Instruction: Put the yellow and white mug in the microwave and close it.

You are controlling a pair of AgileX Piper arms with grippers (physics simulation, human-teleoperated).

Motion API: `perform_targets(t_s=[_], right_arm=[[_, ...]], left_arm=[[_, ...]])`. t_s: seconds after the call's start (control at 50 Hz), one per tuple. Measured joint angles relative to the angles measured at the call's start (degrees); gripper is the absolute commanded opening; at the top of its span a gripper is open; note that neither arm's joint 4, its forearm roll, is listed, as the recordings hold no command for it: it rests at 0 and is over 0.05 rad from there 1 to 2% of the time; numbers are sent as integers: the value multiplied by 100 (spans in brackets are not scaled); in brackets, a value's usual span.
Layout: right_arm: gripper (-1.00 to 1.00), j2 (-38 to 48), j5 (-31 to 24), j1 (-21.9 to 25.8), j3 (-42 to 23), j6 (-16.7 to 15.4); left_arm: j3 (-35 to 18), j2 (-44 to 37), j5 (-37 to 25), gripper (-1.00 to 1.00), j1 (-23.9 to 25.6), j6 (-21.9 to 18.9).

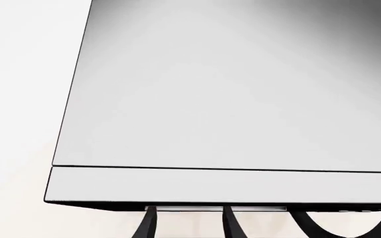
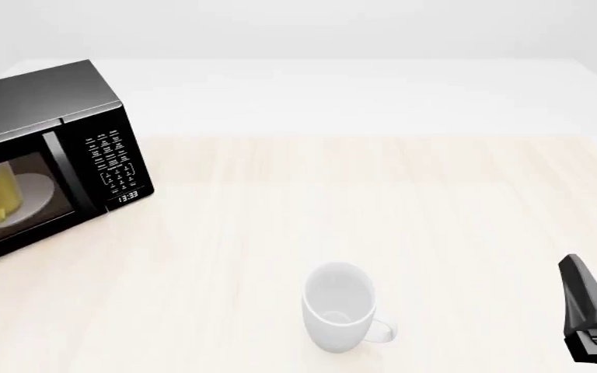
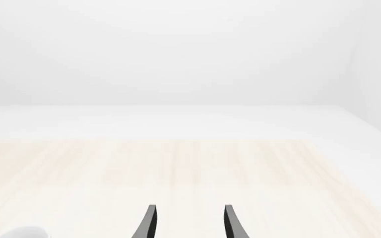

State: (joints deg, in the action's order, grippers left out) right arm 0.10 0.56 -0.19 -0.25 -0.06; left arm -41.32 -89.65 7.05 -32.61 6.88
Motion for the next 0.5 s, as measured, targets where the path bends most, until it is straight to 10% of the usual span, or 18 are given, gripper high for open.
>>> perform_targets(t_s=[0.5], right_arm=[[100,0,0,0,0,0]], left_arm=[[-26,2,-58,100,-7,115]])
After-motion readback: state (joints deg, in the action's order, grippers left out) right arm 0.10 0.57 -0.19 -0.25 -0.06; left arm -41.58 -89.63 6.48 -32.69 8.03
